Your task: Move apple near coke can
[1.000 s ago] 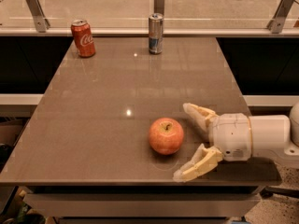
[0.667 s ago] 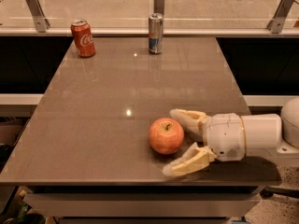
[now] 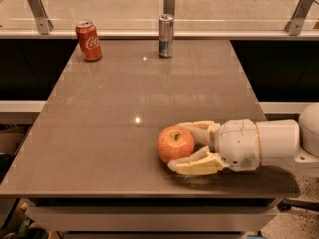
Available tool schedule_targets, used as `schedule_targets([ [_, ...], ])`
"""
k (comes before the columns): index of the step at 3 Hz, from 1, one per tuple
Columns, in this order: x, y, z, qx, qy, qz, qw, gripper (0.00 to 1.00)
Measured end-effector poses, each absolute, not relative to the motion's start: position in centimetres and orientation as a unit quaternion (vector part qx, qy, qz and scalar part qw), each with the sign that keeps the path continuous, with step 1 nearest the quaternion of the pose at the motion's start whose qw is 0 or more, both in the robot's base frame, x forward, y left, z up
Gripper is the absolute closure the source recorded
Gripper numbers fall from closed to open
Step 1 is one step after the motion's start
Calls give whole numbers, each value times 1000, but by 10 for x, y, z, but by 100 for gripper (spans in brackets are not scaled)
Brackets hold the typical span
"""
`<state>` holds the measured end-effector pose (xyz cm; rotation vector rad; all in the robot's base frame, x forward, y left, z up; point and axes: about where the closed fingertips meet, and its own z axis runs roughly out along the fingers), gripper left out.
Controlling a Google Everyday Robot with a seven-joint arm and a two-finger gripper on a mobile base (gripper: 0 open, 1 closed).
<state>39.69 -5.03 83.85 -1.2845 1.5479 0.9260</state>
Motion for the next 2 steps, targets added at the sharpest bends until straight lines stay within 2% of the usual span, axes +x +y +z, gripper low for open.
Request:
schedule_targets([
  [1, 396, -48, 840, -521, 624, 373, 447, 87],
  [2, 395, -47, 841, -523, 623, 373, 447, 100],
])
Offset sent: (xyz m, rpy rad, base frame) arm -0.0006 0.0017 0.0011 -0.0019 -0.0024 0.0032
